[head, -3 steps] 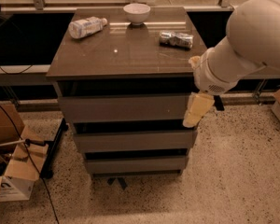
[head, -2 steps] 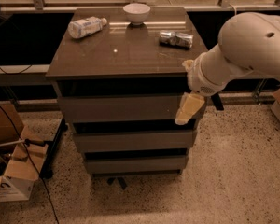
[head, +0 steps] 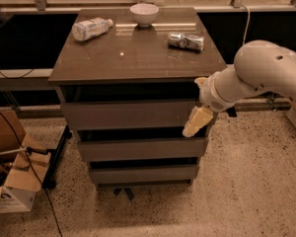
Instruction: Open top drawer
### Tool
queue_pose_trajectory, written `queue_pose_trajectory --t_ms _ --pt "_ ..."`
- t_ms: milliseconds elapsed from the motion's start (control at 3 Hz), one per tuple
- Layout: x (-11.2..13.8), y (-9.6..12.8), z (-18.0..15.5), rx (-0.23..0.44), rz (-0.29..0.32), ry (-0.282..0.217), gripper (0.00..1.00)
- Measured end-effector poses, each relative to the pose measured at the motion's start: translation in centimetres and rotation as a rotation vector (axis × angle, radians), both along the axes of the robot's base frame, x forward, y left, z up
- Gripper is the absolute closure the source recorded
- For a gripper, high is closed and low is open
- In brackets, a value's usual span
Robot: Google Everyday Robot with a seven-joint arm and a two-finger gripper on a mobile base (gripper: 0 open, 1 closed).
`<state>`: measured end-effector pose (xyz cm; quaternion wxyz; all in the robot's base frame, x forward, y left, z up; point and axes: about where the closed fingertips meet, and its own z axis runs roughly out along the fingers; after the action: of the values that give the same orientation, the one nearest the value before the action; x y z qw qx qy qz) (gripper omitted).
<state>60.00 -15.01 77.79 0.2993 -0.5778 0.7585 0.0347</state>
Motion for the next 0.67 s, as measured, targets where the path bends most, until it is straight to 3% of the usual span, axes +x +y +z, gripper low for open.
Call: queue_pose_trajectory --t_ms 333,667 --pt "2.0 0.1 -2.0 0.056 -0.008 0.006 0.00" --pt "4.7 0.1 -6.1 0.094 -0.024 0.049 0.00"
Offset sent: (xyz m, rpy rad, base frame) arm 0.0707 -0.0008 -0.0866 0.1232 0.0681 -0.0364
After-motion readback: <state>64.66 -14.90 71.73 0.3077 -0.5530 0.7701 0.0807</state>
